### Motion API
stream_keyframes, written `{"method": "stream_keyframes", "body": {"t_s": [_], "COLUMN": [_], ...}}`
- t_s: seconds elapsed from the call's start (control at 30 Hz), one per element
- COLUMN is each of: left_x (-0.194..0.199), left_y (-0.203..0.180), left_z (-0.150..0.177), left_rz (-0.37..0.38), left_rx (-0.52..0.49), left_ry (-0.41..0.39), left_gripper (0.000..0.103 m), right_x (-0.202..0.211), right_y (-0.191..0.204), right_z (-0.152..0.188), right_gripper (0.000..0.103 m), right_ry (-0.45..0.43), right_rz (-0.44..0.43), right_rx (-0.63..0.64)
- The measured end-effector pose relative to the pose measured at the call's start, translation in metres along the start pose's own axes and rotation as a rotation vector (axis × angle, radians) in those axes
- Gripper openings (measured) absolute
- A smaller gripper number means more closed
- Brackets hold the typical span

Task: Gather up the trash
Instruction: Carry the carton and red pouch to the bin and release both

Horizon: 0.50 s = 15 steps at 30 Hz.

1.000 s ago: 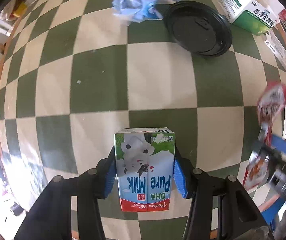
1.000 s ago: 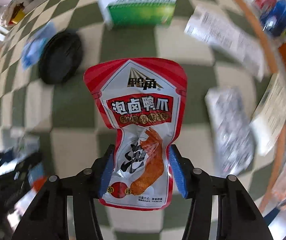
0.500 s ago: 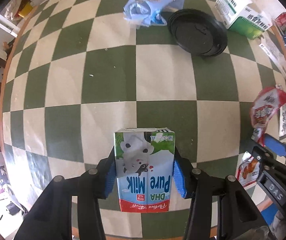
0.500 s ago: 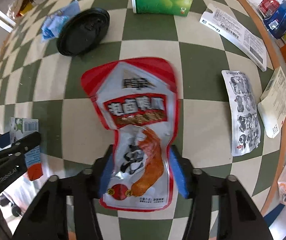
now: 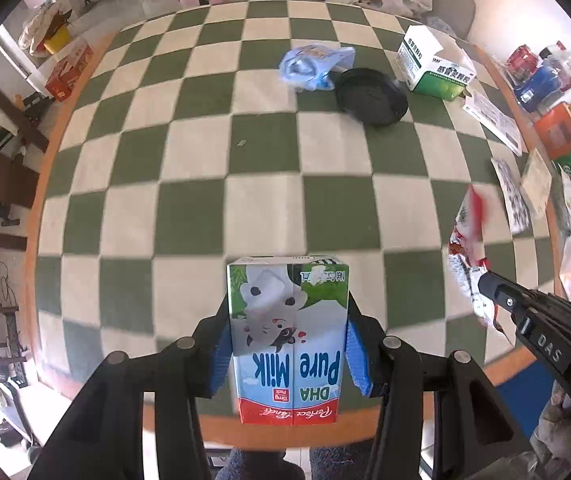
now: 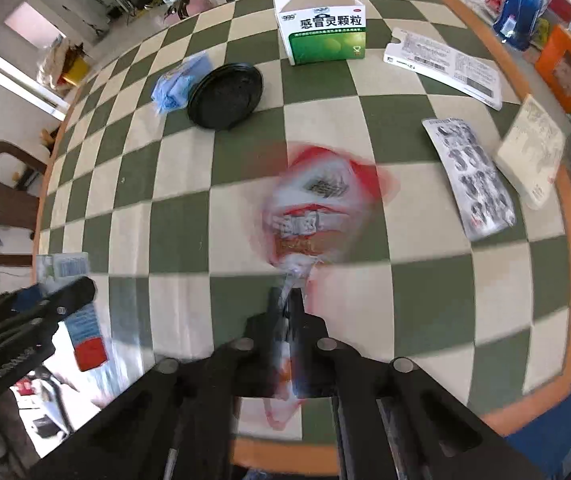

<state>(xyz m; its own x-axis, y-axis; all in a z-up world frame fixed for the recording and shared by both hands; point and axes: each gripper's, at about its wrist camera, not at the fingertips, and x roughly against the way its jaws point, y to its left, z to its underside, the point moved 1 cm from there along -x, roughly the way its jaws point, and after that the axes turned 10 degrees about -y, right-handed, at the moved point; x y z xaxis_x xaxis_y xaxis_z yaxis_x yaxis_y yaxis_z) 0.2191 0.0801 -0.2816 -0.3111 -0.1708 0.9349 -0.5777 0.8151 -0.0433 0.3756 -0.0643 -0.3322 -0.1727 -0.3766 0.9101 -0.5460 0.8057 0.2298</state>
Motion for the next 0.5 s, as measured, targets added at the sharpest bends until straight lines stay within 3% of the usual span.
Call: {"method": "stream_keyframes", "body": {"t_s": [0.1, 0.17, 0.37, 0.5], "left_x": [0.013, 0.014, 0.054, 0.056], "left_y": [0.024, 0.035, 0.072, 0.093], "left_z": [0.031, 0.047, 0.103, 0.153], "left_rz": [-0.014, -0.017, 0.028, 0.068], "left_rx": [0.005, 0.016, 0.057, 0.1], "left_ry": [0.003, -0.006, -0.057, -0.018], "left_gripper": [0.045, 0.045, 0.045, 0.045], "right_x": [0.004, 0.008, 0.063, 0.087], "right_y": [0.017, 0.019, 0.034, 0.067], "right_z": [0.026, 0.042, 0.102, 0.16], "right_gripper": [0.001, 0.001, 0.0, 0.0], "right_ry": [-0.028, -0.043, -0.128, -0.134], "right_rz": [0.01, -0.024, -0.044, -0.075], "right_rx": [-0.002, -0.082, -0.147, -0.141]}}
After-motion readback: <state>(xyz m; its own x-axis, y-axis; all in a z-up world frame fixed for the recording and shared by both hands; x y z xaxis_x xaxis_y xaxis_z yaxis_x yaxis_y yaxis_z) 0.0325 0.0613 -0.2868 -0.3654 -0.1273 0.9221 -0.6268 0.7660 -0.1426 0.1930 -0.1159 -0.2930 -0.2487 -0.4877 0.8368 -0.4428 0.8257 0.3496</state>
